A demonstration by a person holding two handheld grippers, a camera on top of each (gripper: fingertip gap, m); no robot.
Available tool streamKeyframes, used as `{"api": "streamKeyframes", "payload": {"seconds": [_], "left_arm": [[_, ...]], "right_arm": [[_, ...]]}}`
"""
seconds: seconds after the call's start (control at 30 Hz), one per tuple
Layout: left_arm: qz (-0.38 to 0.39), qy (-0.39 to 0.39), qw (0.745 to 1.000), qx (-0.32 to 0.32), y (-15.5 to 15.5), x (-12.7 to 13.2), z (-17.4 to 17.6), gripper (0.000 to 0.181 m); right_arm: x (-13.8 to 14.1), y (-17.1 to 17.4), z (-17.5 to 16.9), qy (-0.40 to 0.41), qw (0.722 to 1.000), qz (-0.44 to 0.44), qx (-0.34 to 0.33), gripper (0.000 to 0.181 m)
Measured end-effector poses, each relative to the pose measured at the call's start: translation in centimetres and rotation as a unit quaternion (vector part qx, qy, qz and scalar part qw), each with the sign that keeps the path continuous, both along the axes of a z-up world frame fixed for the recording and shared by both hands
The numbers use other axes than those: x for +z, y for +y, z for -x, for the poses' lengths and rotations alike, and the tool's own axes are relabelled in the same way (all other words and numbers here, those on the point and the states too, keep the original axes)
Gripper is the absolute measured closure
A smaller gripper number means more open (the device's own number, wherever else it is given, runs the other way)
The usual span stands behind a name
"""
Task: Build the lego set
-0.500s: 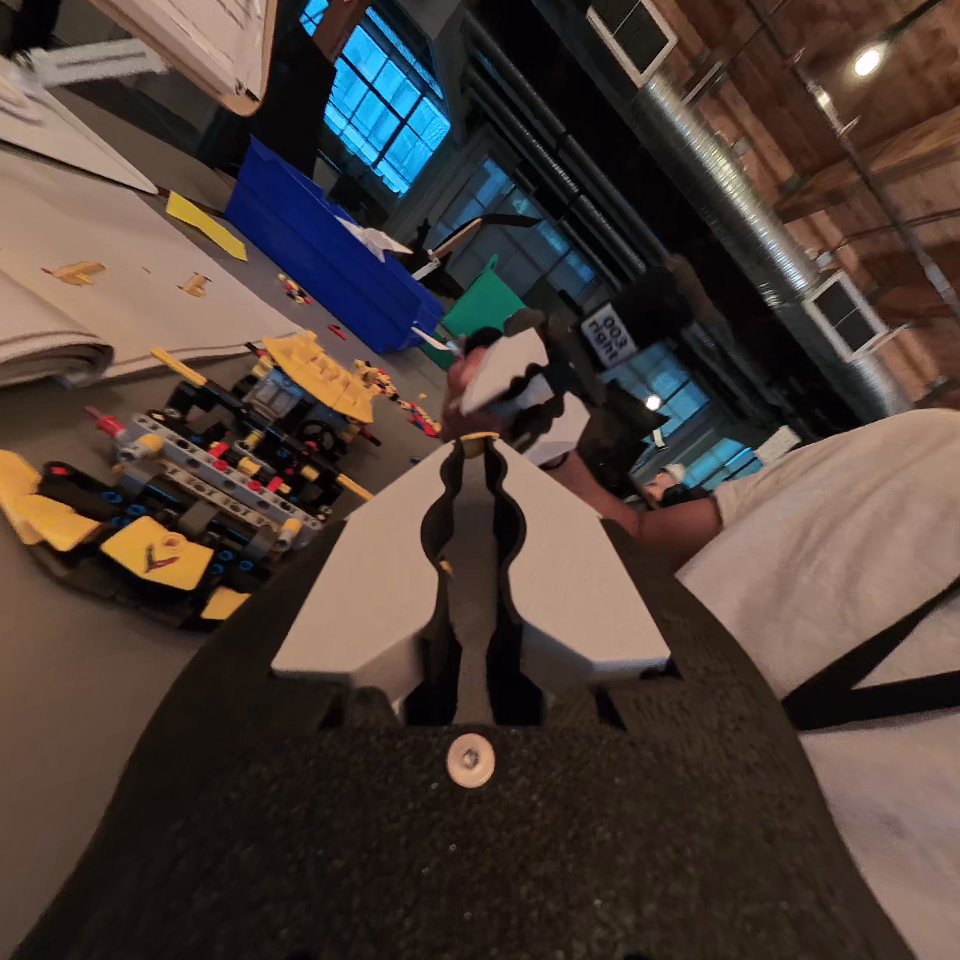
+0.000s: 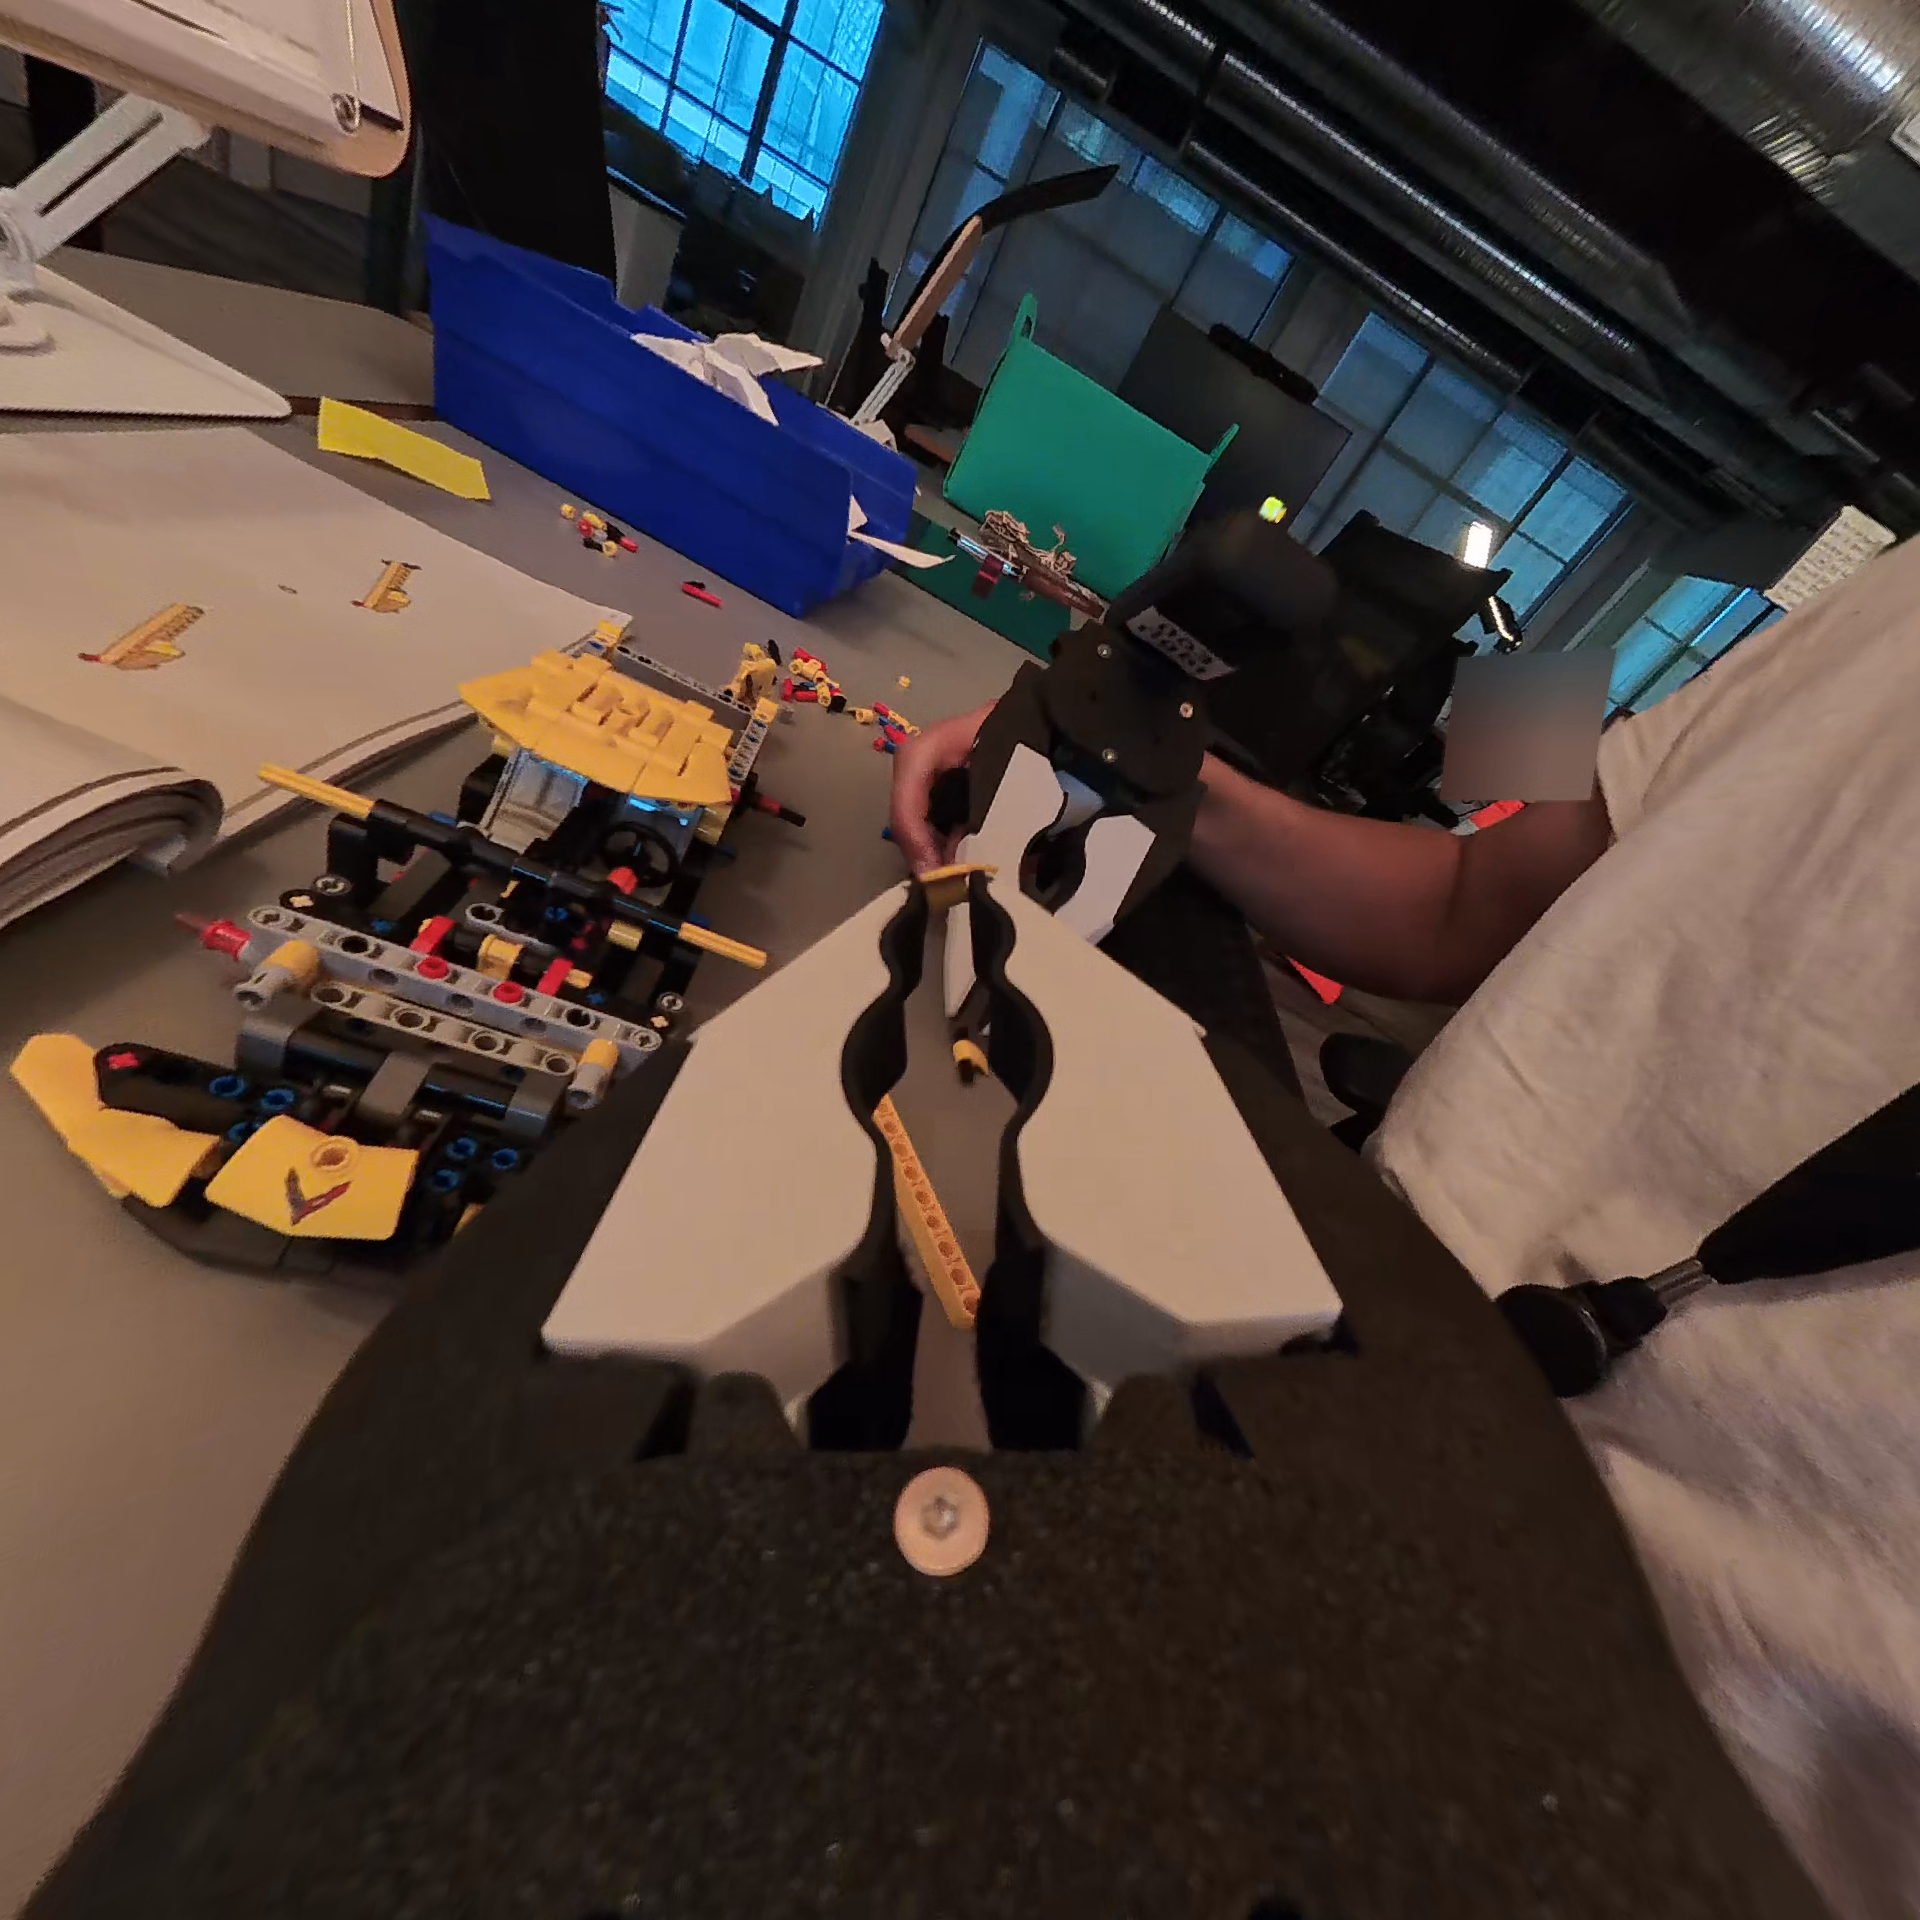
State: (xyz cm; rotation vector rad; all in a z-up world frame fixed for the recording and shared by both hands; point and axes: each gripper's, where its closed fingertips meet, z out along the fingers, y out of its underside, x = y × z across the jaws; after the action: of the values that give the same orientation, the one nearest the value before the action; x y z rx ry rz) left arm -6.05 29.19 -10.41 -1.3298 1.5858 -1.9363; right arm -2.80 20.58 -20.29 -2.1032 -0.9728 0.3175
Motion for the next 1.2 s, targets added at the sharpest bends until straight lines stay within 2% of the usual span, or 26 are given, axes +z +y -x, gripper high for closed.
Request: {"api": "streamKeyframes", "payload": {"seconds": [0.17, 0.33, 0.53, 0.63, 0.73, 0.8, 0.9, 0.97, 1.07, 1.13, 1.2], "left_arm": [[0.012, -0.005, 1.000, -0.005, 0.1, 0.3, 0.2, 0.173], [0.013, -0.004, 1.000, -0.008, 0.0, 0.2, 0.2, 0.173], [0.010, -0.002, 1.000, -0.007, 0.0, 0.1, 0.2, 0.173], [0.009, -0.002, 1.000, -0.010, -0.1, 0.1, 0.2, 0.173], [0.032, -0.021, 0.999, -0.018, -0.1, 1.1, 0.5, 0.173], [0.086, -0.061, 0.994, -0.028, 0.4, 3.1, 1.2, 0.174], [0.166, -0.135, 0.976, -0.031, 2.0, 6.3, 2.6, 0.174], [0.193, -0.169, 0.966, -0.025, 3.0, 7.6, 3.4, 0.174], [0.229, -0.190, 0.954, -0.024, 4.0, 8.4, 4.0, 0.174], [0.245, -0.191, 0.950, -0.023, 4.4, 8.5, 4.1, 0.174], [0.244, -0.192, 0.950, -0.021, 4.5, 8.5, 4.2, 0.174]], "right_arm": [[-1.0, -0.1, -0.4, -0.019, 1.000, 0.013, 0.002, 0.173], [-1.1, -0.2, 0.0, -0.036, 0.999, 0.018, 0.012, 0.176], [-1.0, -0.2, 0.4, -0.041, 0.999, 0.015, 0.022, 0.171], [-1.1, 0.0, 0.8, -0.051, 0.998, 0.011, 0.036, 0.177], [-1.0, 0.6, 1.2, -0.053, 0.998, 0.005, 0.034, 0.177], [1.2, 1.4, 2.1, 0.009, 1.000, 0.007, 0.027, 0.177], [8.5, 3.5, 4.2, 0.169, 0.985, 0.019, 0.032, 0.177], [12.5, 5.6, 4.7, 0.218, 0.975, 0.024, 0.021, 0.178], [15.2, 9.4, 4.6, 0.228, 0.973, 0.022, -0.040, 0.178], [16.4, 10.1, 5.8, 0.267, 0.962, 0.049, -0.021, 0.178], [16.1, 11.0, 6.0, 0.252, 0.966, 0.054, -0.026, 0.178]]}}
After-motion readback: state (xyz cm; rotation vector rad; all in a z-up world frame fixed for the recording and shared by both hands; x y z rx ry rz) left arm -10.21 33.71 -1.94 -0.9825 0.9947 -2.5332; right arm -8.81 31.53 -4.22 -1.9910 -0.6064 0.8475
